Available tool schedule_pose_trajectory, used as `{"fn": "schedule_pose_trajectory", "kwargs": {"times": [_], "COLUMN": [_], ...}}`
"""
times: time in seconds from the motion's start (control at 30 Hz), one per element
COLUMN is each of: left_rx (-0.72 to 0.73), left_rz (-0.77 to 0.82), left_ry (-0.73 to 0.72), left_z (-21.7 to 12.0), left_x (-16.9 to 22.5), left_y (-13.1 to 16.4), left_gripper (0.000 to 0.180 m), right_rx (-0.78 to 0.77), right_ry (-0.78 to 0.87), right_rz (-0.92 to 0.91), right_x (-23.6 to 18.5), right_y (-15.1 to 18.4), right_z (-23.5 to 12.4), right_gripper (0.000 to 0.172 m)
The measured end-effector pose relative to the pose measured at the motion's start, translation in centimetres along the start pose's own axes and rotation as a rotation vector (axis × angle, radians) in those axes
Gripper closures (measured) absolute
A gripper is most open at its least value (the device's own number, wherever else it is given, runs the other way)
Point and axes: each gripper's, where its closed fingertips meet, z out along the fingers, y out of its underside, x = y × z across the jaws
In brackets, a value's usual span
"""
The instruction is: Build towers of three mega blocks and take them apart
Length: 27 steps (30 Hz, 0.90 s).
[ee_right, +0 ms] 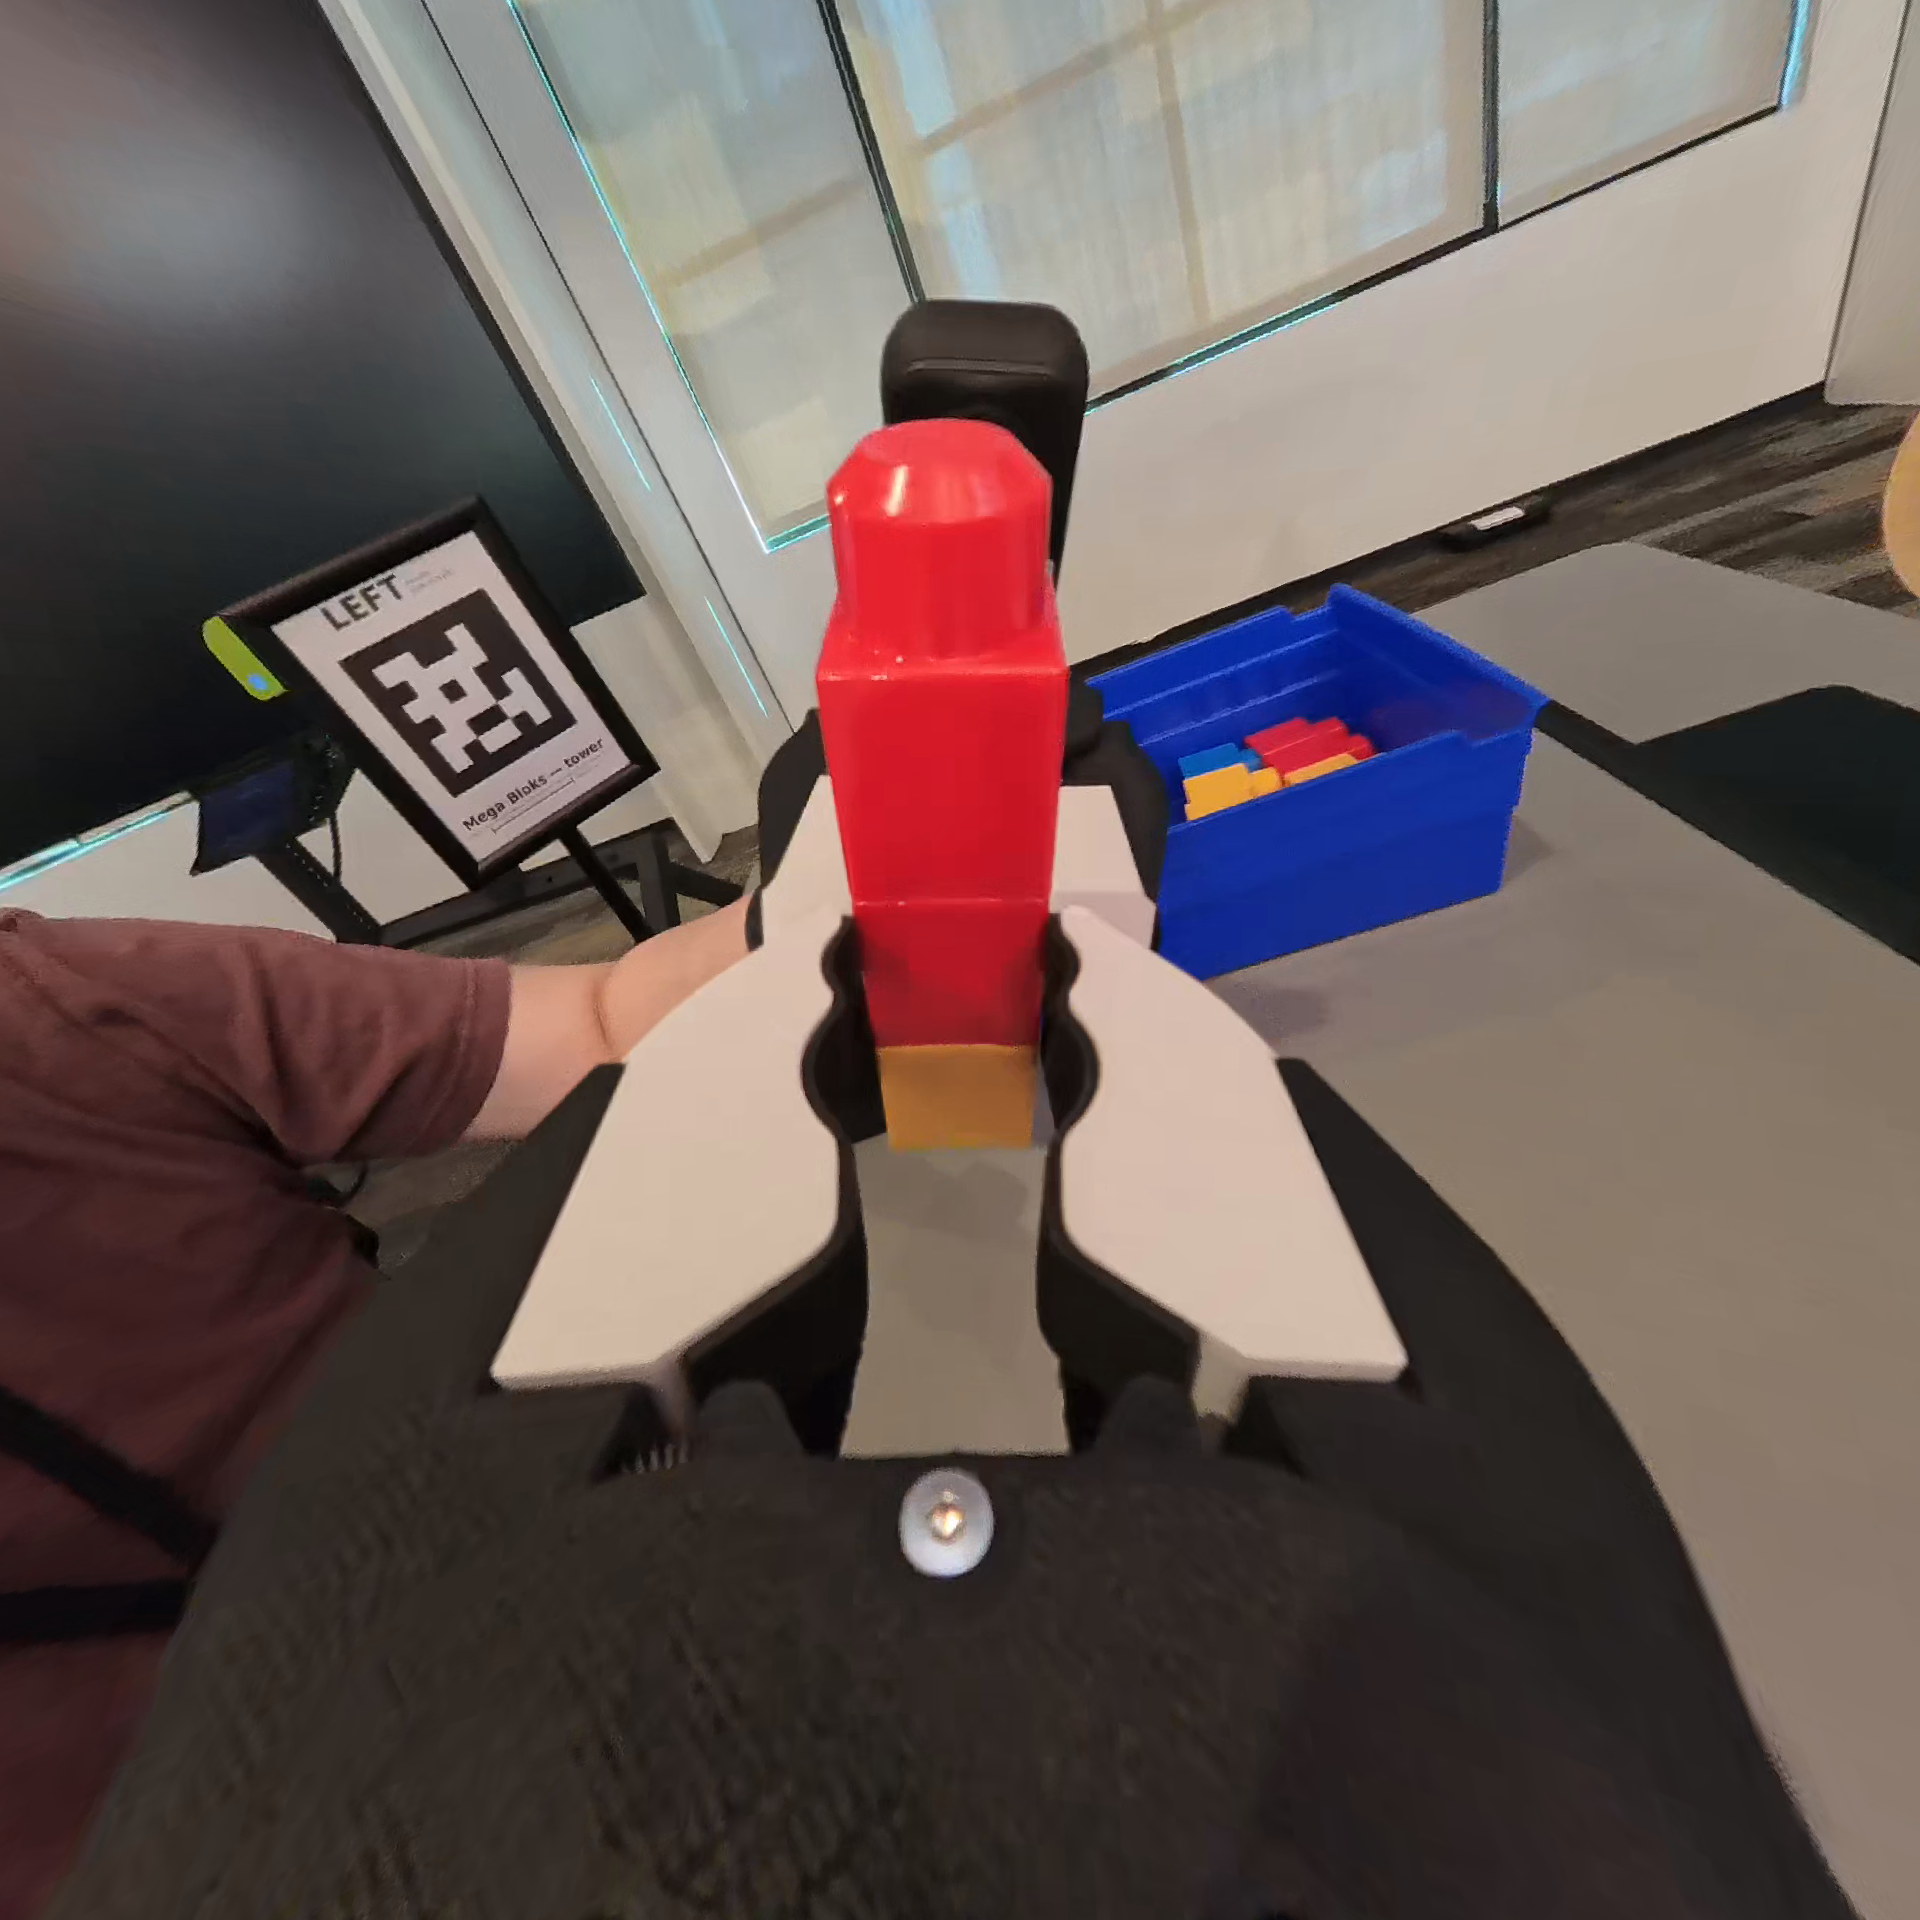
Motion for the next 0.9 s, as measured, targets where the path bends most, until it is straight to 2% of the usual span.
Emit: {"fn": "schedule_pose_trajectory", "kwargs": {"times": [0.07, 0.13, 0.23, 0.3, 0.37, 0.43, 0.53, 0.6, 0.67, 0.77, 0.9], "left_rx": [-0.001, 0.012, 0.021, 0.033, 0.061, 0.091, 0.091, 0.085, 0.098, 0.103, 0.103], "left_rz": [-0.002, -0.003, 0.04, 0.059, 0.059, 0.063, 0.077, 0.082, 0.079, 0.078, 0.099], "left_ry": [0.001, -0.005, -0.088, -0.126, -0.14, -0.13, -0.135, -0.133, -0.124, -0.115, -0.112], "left_z": [0.0, -0.2, -1.3, -2.5, -3.5, -4.1, -4.5, -4.6, -4.7, -4.8, -5.0], "left_x": [0.0, 0.2, -0.3, -0.4, -0.3, 0.2, 0.5, 0.5, 0.7, 1.1, 1.6], "left_y": [0.0, -0.5, -1.3, -1.9, -2.6, -3.3, -3.6, -3.7, -3.9, -4.1, -4.4], "left_gripper": [0.137, 0.115, 0.103, 0.102, 0.103, 0.109, 0.11, 0.11, 0.11, 0.111, 0.111], "right_rx": [-0.01, -0.014, 0.02, 0.066, 0.059, 0.067, 0.138, 0.078, -0.005, -0.029, -0.042], "right_ry": [0.002, 0.058, 0.123, 0.262, 0.554, 0.792, 0.908, 0.968, 0.961, 0.859, 0.908], "right_rz": [0.009, -0.019, -0.094, -0.198, -0.315, -0.331, -0.244, -0.195, -0.147, -0.105, -0.049], "right_x": [0.1, 0.7, 0.3, 0.3, 2.2, 4.1, 5.7, 7.9, 9.8, 11.2, 13.1], "right_y": [0.2, -0.1, -2.3, -4.8, -6.3, -6.6, -5.6, -3.2, -0.4, 2.4, 4.7], "right_z": [0.0, -0.4, -3.1, -7.4, -13.8, -20.2, -26.1, -28.3, -29.3, -29.4, -30.7], "right_gripper": [0.137, 0.137, 0.137, 0.137, 0.137, 0.137, 0.137, 0.137, 0.137, 0.137, 0.137]}}
